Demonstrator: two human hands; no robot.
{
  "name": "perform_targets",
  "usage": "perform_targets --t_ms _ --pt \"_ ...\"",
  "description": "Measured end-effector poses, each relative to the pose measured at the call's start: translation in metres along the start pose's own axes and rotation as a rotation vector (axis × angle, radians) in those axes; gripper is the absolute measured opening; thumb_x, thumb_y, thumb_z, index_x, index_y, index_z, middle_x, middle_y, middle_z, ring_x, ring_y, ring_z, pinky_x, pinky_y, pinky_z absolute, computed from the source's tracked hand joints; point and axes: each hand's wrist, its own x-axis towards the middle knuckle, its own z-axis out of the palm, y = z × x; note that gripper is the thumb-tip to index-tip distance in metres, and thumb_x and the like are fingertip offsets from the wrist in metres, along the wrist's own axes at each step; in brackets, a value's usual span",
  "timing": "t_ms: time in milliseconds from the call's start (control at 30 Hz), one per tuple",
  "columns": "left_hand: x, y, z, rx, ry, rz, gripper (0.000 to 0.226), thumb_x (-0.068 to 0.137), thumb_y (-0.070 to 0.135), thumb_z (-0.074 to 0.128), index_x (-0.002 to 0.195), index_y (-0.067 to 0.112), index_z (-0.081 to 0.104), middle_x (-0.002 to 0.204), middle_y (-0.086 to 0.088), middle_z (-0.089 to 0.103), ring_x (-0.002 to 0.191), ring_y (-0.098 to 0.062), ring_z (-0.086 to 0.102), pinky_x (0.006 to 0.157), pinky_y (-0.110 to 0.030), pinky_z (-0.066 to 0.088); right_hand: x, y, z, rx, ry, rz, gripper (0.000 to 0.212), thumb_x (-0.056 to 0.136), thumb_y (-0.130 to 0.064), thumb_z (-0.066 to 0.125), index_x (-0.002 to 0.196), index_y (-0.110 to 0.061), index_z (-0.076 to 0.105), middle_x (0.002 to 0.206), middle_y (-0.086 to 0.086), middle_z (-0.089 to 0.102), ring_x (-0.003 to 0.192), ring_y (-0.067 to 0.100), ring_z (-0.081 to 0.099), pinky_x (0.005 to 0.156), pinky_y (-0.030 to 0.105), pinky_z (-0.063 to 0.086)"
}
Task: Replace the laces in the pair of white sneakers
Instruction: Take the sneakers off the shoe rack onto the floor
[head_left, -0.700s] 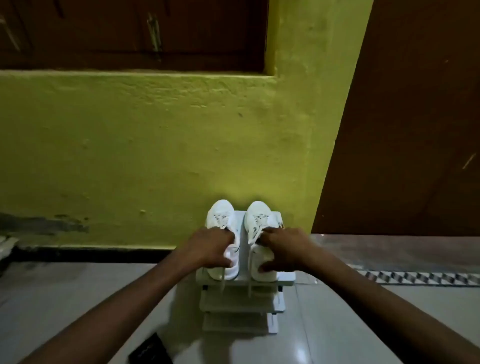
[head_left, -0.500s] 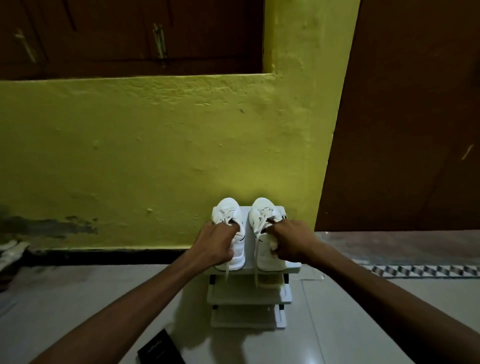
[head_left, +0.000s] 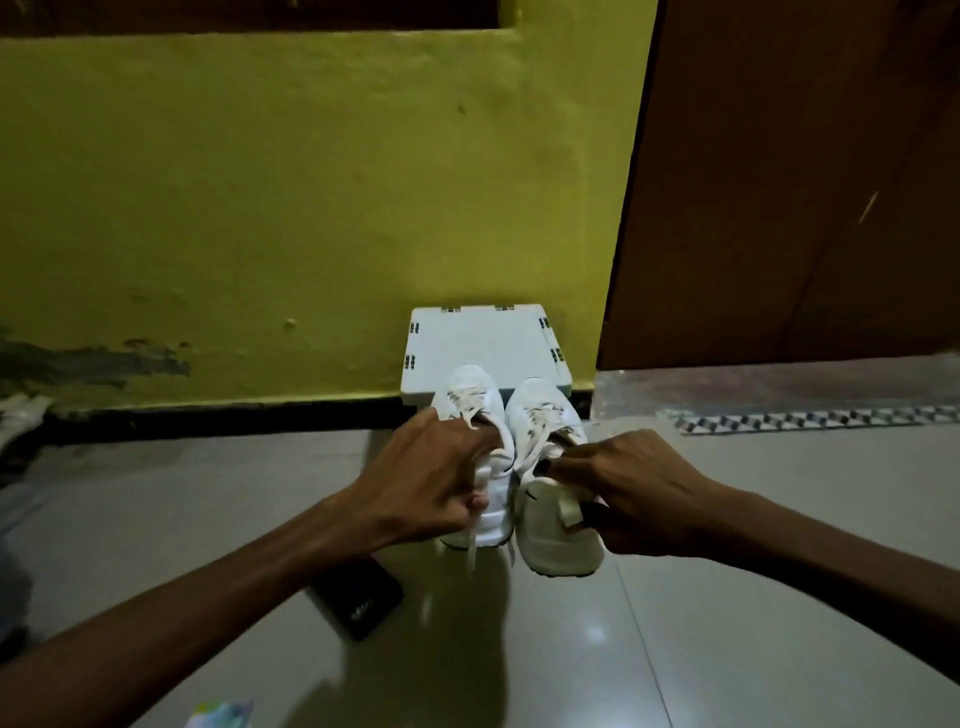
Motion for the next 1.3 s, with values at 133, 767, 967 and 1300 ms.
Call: perform_targets --t_ms 133,767,967,1300 --pt "-0.058 0.028 0.055 -0.073 -0.019 0.025 0.039 0.066 0.035 0.056 0.103 0.024 0.058 0.098 0.006 0.066 0.086 -0.014 0.057 0.076 -0.026 0.034 -0.04 -0.034 0.055 0.031 0.035 -0.016 0.034 0.057 -0.024 0.067 0.09 -0.025 0.06 0.075 -0.007 0.064 0.052 0.022 0.057 0.041 0.029 0.043" --pt "-0.151 0.033 0.256 -0.158 -0.195 -0.271 0.045 0.051 0.015 0.073 0.095 0.019 0.064 0.09 0.003 0.067 0.081 -0.021 0.058 0.071 -0.024 0.032 -0.061 -0.094 0.259 0.117 -0.243 0.174 0.045 0.037 -0.023 0.083 0.076 -0.021 0.061 0.067 -0.004 0.061 0.046 0.018 0.056 0.04 0.022 0.024" --pt "-0.163 0.027 0.272 -0.44 -0.061 -0.411 0.044 0.076 0.021 0.075 0.117 0.014 0.066 0.105 0.004 0.065 0.094 -0.004 0.052 0.089 -0.002 0.023 -0.057 -0.094 0.259 0.143 -0.226 0.288 0.068 0.039 -0.016 0.083 0.098 -0.02 0.049 0.083 -0.002 0.064 0.049 0.02 0.058 0.043 0.02 0.006" --pt "-0.125 0.007 0.229 -1.607 0.46 -1.361 0.013 0.089 0.001 0.06 0.095 0.011 0.065 0.076 -0.002 0.071 0.067 -0.012 0.065 0.061 -0.023 0.053 -0.023 -0.086 0.223 0.486 -0.165 0.517 0.03 0.086 -0.022 0.059 0.114 -0.029 0.064 0.114 -0.001 0.065 0.1 0.023 0.064 0.078 0.027 0.047"
